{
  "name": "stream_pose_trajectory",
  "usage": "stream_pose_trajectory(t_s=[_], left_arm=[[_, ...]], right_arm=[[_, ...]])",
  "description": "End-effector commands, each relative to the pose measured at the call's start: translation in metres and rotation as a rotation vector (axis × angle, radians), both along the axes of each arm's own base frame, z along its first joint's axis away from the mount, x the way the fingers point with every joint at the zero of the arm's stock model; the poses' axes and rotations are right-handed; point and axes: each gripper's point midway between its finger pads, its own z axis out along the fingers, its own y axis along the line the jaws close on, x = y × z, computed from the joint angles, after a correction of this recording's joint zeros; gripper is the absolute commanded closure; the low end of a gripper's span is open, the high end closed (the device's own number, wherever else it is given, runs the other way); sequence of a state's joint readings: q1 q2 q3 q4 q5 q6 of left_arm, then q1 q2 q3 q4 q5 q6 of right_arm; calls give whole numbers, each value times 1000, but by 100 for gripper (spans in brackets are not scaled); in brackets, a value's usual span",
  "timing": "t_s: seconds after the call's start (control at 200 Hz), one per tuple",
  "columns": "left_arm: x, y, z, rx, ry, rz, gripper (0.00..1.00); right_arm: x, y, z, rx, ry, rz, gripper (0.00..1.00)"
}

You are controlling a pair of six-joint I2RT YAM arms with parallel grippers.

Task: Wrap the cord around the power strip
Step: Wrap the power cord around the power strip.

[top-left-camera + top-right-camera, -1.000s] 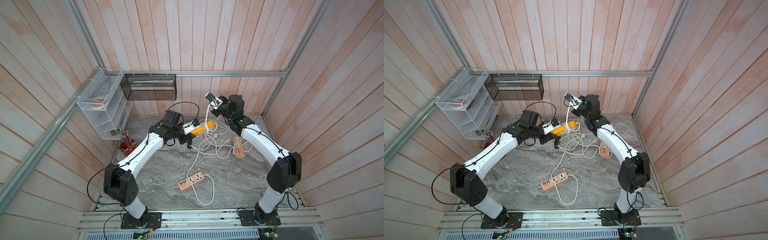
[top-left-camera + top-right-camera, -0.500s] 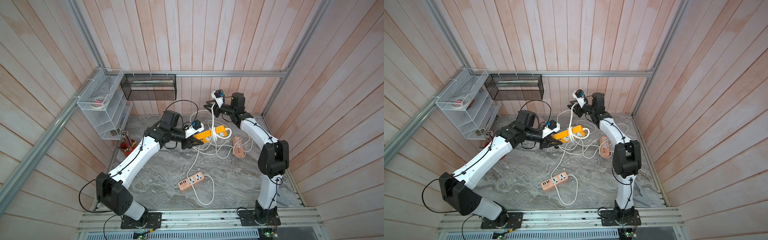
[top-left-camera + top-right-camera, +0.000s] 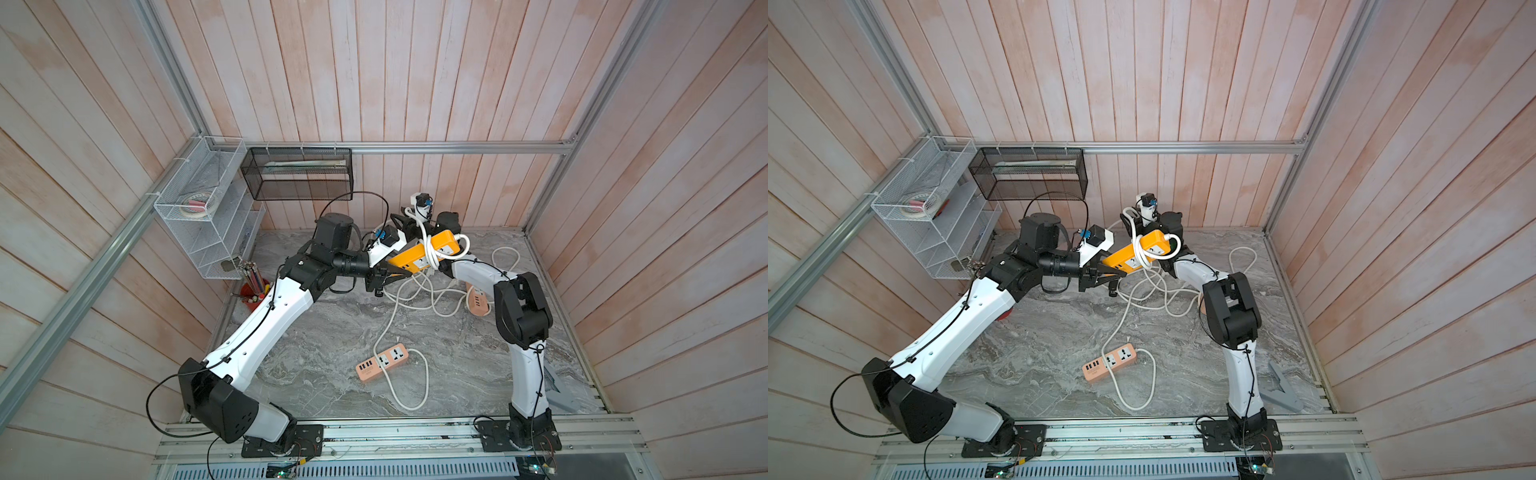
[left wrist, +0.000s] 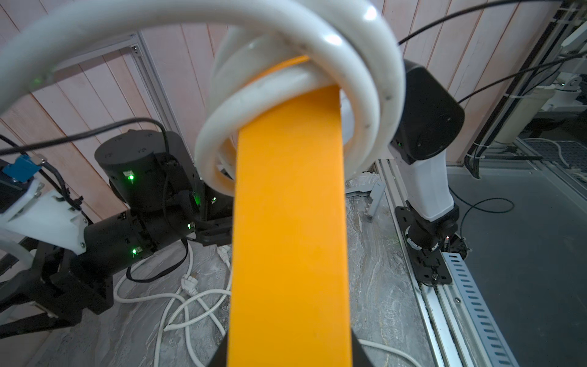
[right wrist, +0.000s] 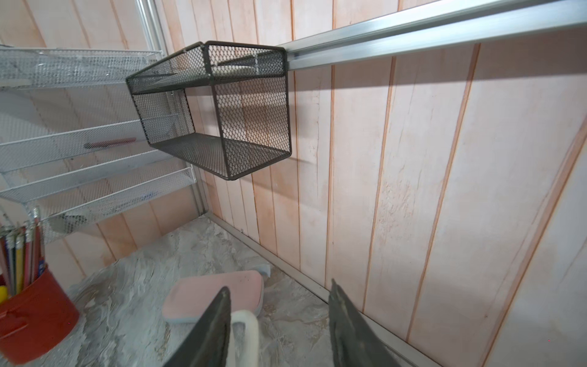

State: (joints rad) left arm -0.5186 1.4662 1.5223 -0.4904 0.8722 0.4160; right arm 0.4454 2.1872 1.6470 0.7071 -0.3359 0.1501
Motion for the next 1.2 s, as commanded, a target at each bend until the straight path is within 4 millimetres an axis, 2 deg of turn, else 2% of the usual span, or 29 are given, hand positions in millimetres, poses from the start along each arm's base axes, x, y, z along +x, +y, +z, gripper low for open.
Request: stream_pose_trajectory(t_s=[0.0, 0.065, 0.165, 0.265, 0.355, 0.435, 0.5, 0.57, 0.645, 0.735, 0.835, 0.945, 0.995, 1.08, 1.195], left_arm=[[-1, -2, 48, -105, -89, 13, 100], [1, -2, 52, -118, -90, 34, 100], [7, 0, 58, -135, -87, 76, 100], [13, 1, 63, -148, -85, 115, 100], [23, 5, 71, -167, -93, 172, 100], [41, 13, 79, -185, -92, 263, 100], [62, 27, 87, -207, -81, 355, 100], [92, 53, 92, -242, -46, 464, 100], [121, 79, 89, -252, -17, 555, 100], [152, 104, 72, -161, -36, 678, 100], [188, 142, 48, -45, -54, 856, 100], [221, 183, 15, 92, -64, 1044, 100], [232, 194, -4, 185, -65, 1095, 100], [242, 205, -37, 318, -42, 1132, 100], [239, 196, -76, 458, -27, 1094, 100]], right_arm=[[23, -12, 24, 136, -53, -149, 49], [29, -14, 27, 177, -59, -193, 50], [34, -15, 29, 211, -54, -253, 57], [33, -14, 23, 203, -40, -284, 72], [29, -12, 9, 179, -5, -289, 82], [14, -6, -7, 95, 8, -282, 89], [0, -5, -23, 2, 16, -293, 93], [-23, -7, -39, -116, 5, -300, 98], [-48, -12, -55, -259, -19, -313, 100], [-69, -32, -70, -421, -48, -365, 100], [-90, -59, -78, -572, -90, -437, 100], [-113, -76, -70, -722, -215, -510, 100], [-119, -83, -60, -769, -270, -557, 100], [-128, -96, -29, -784, -368, -639, 100], [-146, -90, 22, -759, -531, -636, 100]])
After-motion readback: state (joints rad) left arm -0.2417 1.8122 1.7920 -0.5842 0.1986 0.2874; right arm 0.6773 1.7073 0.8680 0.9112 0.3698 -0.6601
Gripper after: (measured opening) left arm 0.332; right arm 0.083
